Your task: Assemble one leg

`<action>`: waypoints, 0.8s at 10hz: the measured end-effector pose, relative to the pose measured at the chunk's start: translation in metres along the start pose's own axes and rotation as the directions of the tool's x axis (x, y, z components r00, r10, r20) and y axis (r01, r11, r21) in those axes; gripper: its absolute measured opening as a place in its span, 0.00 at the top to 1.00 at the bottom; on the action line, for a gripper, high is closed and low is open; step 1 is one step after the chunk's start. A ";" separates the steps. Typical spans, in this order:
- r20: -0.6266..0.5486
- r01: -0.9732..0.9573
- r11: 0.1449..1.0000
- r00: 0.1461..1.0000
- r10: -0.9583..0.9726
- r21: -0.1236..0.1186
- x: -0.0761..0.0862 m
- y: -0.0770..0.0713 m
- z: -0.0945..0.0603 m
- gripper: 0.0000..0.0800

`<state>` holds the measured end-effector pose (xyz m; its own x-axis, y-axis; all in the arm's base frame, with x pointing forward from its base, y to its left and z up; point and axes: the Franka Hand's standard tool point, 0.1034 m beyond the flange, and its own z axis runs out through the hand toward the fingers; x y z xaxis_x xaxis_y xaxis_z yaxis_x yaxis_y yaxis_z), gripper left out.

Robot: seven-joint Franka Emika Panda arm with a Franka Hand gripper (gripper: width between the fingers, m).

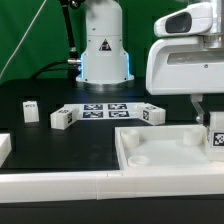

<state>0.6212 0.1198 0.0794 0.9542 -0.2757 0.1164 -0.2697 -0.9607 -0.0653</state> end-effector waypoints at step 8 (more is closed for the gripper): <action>-0.018 -0.854 0.520 0.519 0.854 0.005 -0.007 -0.005 0.000 0.63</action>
Offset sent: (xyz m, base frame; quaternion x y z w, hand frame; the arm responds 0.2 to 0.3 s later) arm -0.0169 0.0031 -0.0024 -0.0022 0.0001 0.3454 0.9384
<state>0.6163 0.1265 0.0785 0.2629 -0.9646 0.0227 -0.9547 -0.2635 -0.1385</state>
